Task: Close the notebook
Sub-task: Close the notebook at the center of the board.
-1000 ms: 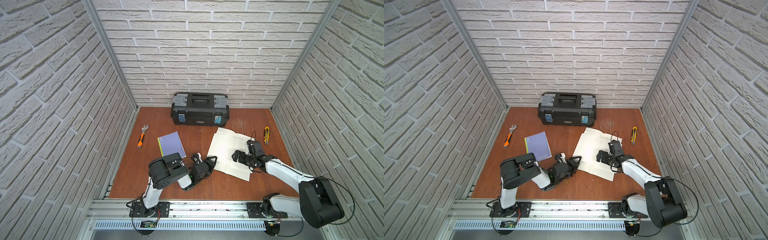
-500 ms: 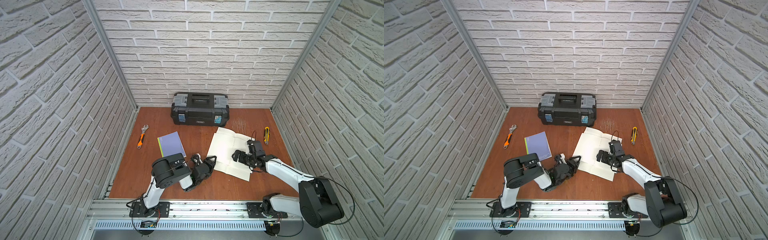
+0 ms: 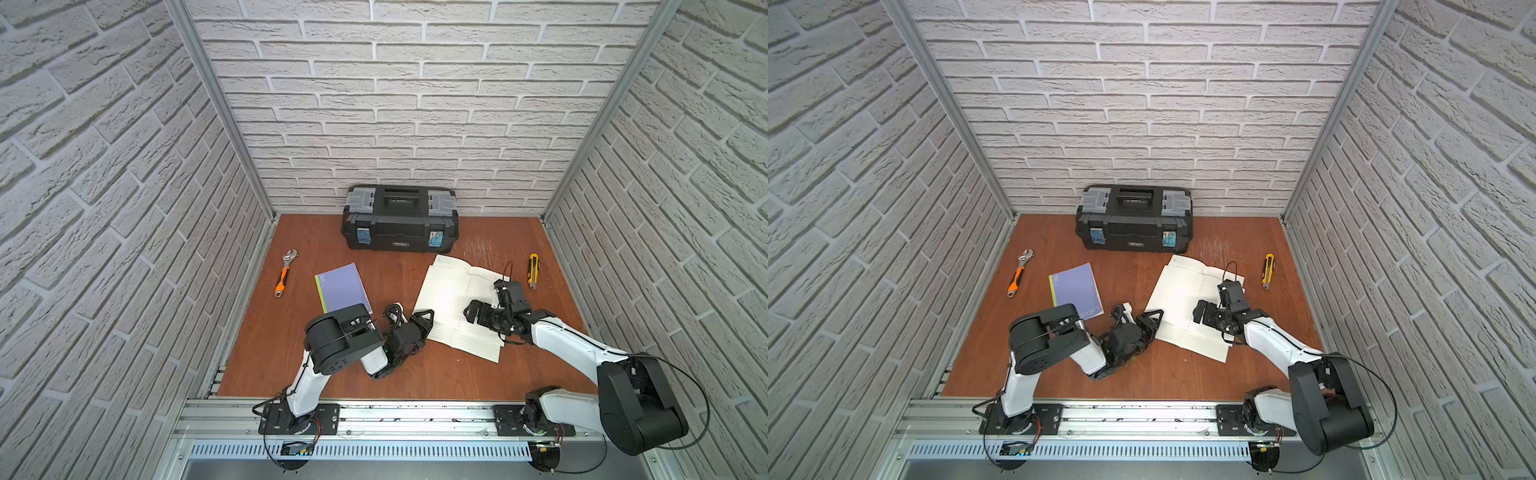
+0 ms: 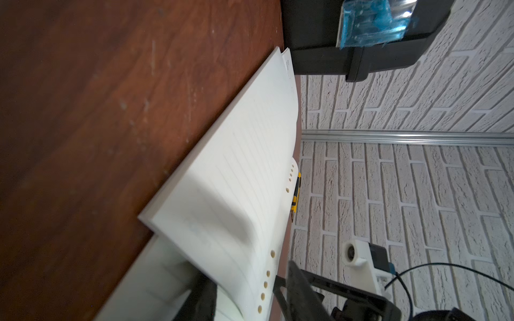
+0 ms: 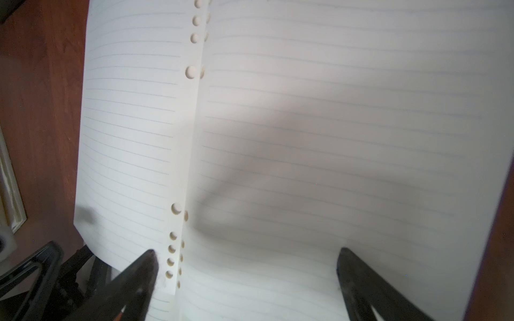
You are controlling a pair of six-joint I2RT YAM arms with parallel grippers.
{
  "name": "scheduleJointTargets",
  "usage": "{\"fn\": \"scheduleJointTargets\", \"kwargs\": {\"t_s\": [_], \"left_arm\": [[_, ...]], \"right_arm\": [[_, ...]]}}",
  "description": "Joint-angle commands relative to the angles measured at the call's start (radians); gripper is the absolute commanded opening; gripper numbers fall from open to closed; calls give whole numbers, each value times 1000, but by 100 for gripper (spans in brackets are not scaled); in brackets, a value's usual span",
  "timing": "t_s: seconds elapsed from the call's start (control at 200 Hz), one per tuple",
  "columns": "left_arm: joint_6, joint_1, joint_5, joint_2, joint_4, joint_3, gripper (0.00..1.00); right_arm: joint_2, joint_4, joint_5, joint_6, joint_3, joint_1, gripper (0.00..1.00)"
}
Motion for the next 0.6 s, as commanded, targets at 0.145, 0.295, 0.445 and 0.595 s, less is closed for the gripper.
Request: {"fn": "scheduleJointTargets", "kwargs": {"t_s": [0.145,0.295,0.445,0.595], "left_arm": [[84,10,-36,52,139,24,35],[108,8,-43,65,175,30,28],[131,7,-51,56,178,30,2],[151,7,-38,57,183,40,0]], "right_arm": [[14,-36,-30,-9,-4,-4,100],[17,-35,-33,-9,-4,-4,100],[23,-31,-39,-9,0,-4,100],[25,-31,-41,-11,0,-4,100]]}}
